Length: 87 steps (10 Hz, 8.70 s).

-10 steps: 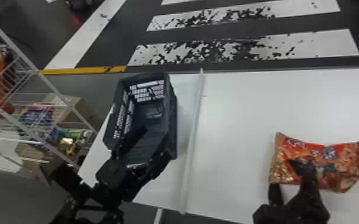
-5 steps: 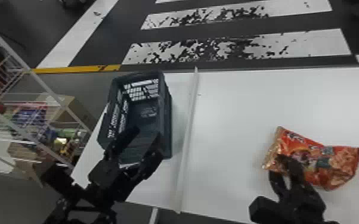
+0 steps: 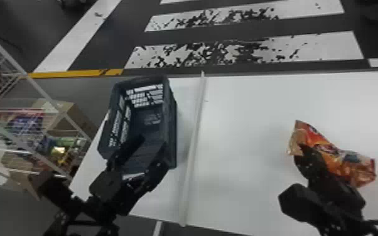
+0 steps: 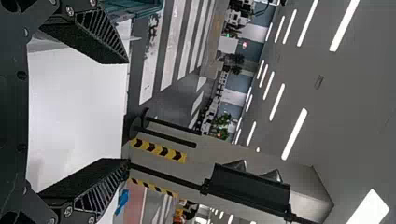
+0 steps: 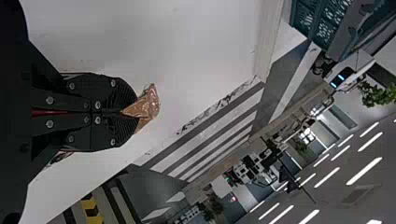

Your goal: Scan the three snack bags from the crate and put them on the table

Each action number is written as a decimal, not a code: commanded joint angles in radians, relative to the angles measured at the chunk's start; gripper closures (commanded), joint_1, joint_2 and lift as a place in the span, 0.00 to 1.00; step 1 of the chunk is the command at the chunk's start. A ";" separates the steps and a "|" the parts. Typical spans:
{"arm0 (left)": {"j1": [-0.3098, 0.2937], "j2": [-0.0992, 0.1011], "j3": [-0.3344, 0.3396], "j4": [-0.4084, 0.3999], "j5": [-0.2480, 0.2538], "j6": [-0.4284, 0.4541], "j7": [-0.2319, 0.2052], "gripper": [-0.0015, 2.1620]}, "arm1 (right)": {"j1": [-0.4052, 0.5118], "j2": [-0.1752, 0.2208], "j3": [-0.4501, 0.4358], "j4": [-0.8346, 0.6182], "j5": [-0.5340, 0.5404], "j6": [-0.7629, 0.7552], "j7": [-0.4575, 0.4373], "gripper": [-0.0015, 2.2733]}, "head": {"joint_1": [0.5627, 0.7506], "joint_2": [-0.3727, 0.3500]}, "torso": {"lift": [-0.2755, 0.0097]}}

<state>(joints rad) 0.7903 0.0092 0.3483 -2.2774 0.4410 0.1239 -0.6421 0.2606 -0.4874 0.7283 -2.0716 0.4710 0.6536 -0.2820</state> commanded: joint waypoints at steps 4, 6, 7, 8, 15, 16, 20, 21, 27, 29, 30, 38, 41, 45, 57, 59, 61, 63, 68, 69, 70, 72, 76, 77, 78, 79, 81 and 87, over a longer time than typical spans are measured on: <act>0.007 -0.002 -0.006 -0.011 -0.002 0.001 -0.002 0.06 | 0.103 0.067 -0.489 -0.372 -0.640 0.143 0.142 0.99 | 0.70 0.77 | 0.64; 0.010 0.000 -0.022 -0.019 -0.024 0.001 -0.001 0.06 | 0.108 0.145 -0.695 -0.381 -0.979 0.260 0.193 0.99 | 0.70 0.72 | 0.64; 0.012 -0.002 -0.031 -0.020 -0.031 0.001 0.002 0.06 | 0.100 0.196 -0.807 -0.375 -1.147 0.346 0.208 0.99 | 0.70 0.71 | 0.64; 0.010 0.000 -0.040 -0.022 -0.038 0.001 0.010 0.06 | 0.098 0.213 -0.868 -0.360 -1.238 0.364 0.208 0.99 | 0.70 0.69 | 0.64; -0.013 -0.008 -0.181 -0.142 -0.111 0.198 0.263 0.06 | -0.179 0.293 -1.201 0.228 -1.490 0.643 0.373 0.99 | 0.70 0.51 | 0.64; -0.019 -0.009 -0.200 -0.143 -0.120 0.210 0.288 0.06 | -0.222 0.293 -1.204 0.312 -1.440 0.619 0.391 0.99 | 0.70 0.46 | 0.64; -0.034 -0.012 -0.252 -0.129 -0.176 0.207 0.315 0.06 | -0.299 0.247 -1.164 0.521 -1.269 0.490 0.486 0.38 | 0.70 0.30 | 0.64; -0.037 -0.012 -0.265 -0.128 -0.189 0.207 0.317 0.06 | -0.297 0.239 -1.150 0.519 -1.250 0.472 0.514 0.03 | 0.70 0.28 | 0.64; -0.042 -0.009 -0.279 -0.109 -0.199 0.207 0.323 0.06 | -0.130 0.207 -1.093 0.252 -1.154 0.297 0.626 0.00 | 0.70 0.25 | 0.64; -0.065 -0.003 -0.279 -0.068 -0.188 0.198 0.322 0.06 | 0.035 0.236 -1.115 0.016 -1.204 0.340 0.627 0.06 | 0.70 0.26 | 0.64; -0.077 0.000 -0.290 -0.051 -0.186 0.195 0.323 0.06 | 0.120 0.299 -1.112 -0.114 -1.201 0.355 0.629 0.12 | 0.70 0.28 | 0.64; -0.079 0.009 -0.318 -0.019 -0.179 0.164 0.320 0.06 | 0.253 0.428 -0.958 -0.111 -0.977 0.015 0.684 0.99 | 0.70 0.47 | 0.64; -0.086 0.011 -0.325 -0.004 -0.179 0.161 0.320 0.06 | 0.284 0.408 -0.773 0.071 -0.759 -0.501 0.570 0.99 | 0.70 0.42 | 0.64; -0.092 0.020 -0.335 0.003 -0.173 0.145 0.345 0.06 | 0.289 0.389 -0.672 0.225 -0.686 -0.719 0.475 0.99 | 0.70 0.46 | 0.64; -0.111 0.014 -0.404 0.012 -0.191 0.118 0.424 0.06 | 0.198 0.332 -0.693 0.564 -0.644 -0.897 0.443 0.99 | 0.70 0.35 | 0.64; -0.111 0.015 -0.407 0.016 -0.191 0.106 0.424 0.06 | 0.198 0.319 -0.711 0.594 -0.644 -0.924 0.538 0.99 | 0.70 0.33 | 0.64; -0.105 0.017 -0.407 0.021 -0.191 0.078 0.423 0.06 | 0.200 0.308 -0.715 0.614 -0.643 -0.937 0.598 0.99 | 0.70 0.34 | 0.64; -0.100 0.020 -0.405 0.024 -0.189 0.066 0.421 0.06 | 0.201 0.311 -0.711 0.642 -0.643 -0.967 0.609 0.99 | 0.70 0.34 | 0.64; -0.089 0.021 -0.391 0.029 -0.182 0.029 0.410 0.06 | 0.261 0.308 -0.731 0.516 -0.681 -0.973 0.609 0.99 | 0.70 0.36 | 0.64; -0.089 0.020 -0.393 0.030 -0.182 0.029 0.409 0.06 | 0.295 0.306 -0.767 0.433 -0.715 -0.940 0.618 0.99 | 0.70 0.36 | 0.64; -0.089 0.020 -0.394 0.032 -0.182 0.026 0.409 0.06 | 0.325 0.306 -0.804 0.380 -0.750 -0.924 0.632 0.99 | 0.70 0.34 | 0.64; -0.089 0.020 -0.399 0.032 -0.182 0.020 0.407 0.06 | 0.342 0.306 -0.860 0.367 -0.796 -0.918 0.653 0.99 | 0.70 0.29 | 0.64; -0.092 0.021 -0.408 0.038 -0.182 0.017 0.406 0.06 | 0.350 0.311 -0.854 0.389 -0.798 -0.930 0.661 0.99 | 0.70 0.20 | 0.64; -0.091 0.021 -0.408 0.036 -0.182 0.017 0.403 0.06 | 0.335 0.313 -0.850 0.406 -0.795 -0.924 0.661 0.99 | 0.70 0.21 | 0.64; -0.089 0.021 -0.408 0.036 -0.182 0.017 0.400 0.06 | 0.328 0.313 -0.840 0.413 -0.790 -0.924 0.661 0.99 | 0.70 0.21 | 0.64; -0.089 0.023 -0.405 0.036 -0.182 0.017 0.400 0.06 | 0.313 0.314 -0.834 0.430 -0.785 -0.921 0.659 0.99 | 0.70 0.22 | 0.64; -0.089 0.026 -0.399 0.036 -0.179 0.017 0.400 0.06 | 0.275 0.314 -0.822 0.499 -0.767 -0.921 0.655 0.99 | 0.70 0.23 | 0.64; -0.089 0.028 -0.387 0.039 -0.173 0.014 0.395 0.06 | 0.209 0.313 -0.793 0.634 -0.696 -0.952 0.638 0.99 | 0.70 0.26 | 0.64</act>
<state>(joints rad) 0.7009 0.0368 -0.0406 -2.2380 0.2673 0.1375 -0.2464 0.4721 -0.1747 -0.0658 -1.4398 -0.2341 -0.2909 0.3558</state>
